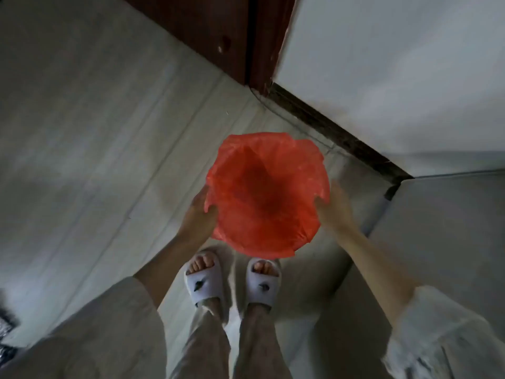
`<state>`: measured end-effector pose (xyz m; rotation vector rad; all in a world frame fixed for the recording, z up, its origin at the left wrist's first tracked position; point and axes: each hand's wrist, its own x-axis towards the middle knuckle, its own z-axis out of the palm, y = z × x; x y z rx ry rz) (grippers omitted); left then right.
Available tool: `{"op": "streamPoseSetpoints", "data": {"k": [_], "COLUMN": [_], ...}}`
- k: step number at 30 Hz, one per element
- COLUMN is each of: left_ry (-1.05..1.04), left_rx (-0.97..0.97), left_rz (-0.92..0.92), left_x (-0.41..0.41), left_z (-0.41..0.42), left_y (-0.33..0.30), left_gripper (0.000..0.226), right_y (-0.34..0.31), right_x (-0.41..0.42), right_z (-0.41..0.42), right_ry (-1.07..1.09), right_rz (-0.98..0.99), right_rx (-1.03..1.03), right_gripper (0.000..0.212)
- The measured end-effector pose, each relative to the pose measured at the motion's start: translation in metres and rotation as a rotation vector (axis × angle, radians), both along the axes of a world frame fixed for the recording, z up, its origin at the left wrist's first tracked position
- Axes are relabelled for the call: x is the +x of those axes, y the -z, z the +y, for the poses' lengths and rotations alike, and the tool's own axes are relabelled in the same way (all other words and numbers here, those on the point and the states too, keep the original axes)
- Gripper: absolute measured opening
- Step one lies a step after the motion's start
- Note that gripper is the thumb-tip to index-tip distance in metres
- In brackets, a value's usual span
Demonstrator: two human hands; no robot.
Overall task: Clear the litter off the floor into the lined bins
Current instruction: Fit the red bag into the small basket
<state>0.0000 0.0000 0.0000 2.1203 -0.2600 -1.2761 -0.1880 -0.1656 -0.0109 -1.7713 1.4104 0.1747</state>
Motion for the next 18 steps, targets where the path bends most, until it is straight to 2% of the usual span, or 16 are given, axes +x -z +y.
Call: {"op": "streamPoseSetpoints", "data": {"k": [3,7,9,15,18], "left_ry": [-0.012,-0.103,-0.182,-0.422,-0.486], "left_rx": [-0.011,0.048,0.063,0.085,0.066], "left_rz": [0.039,0.161,0.227,0.316,0.288], "left_x": [0.003,0.01,0.015,0.041,0.058], "left_z": [-0.007,-0.008,-0.003,0.019,0.041], "left_y": [0.024,0.043,0.038,-0.055,-0.122], "left_gripper": [0.052,0.024,0.019,0.023,0.022], "right_y": [0.028,0.042,0.031,-0.057,-0.118], "right_x": [-0.003,-0.007,-0.004,0.021,0.04], "right_z": [-0.008,-0.007,-0.006,0.006,0.018], "right_ry": [0.209,0.306,0.33,0.276,0.268], "right_rz": [0.052,0.092,0.082,0.06,0.032], "right_rx": [0.099,0.206,0.234,0.307,0.295], "right_gripper": [0.04,0.029,0.028,0.031,0.03]}}
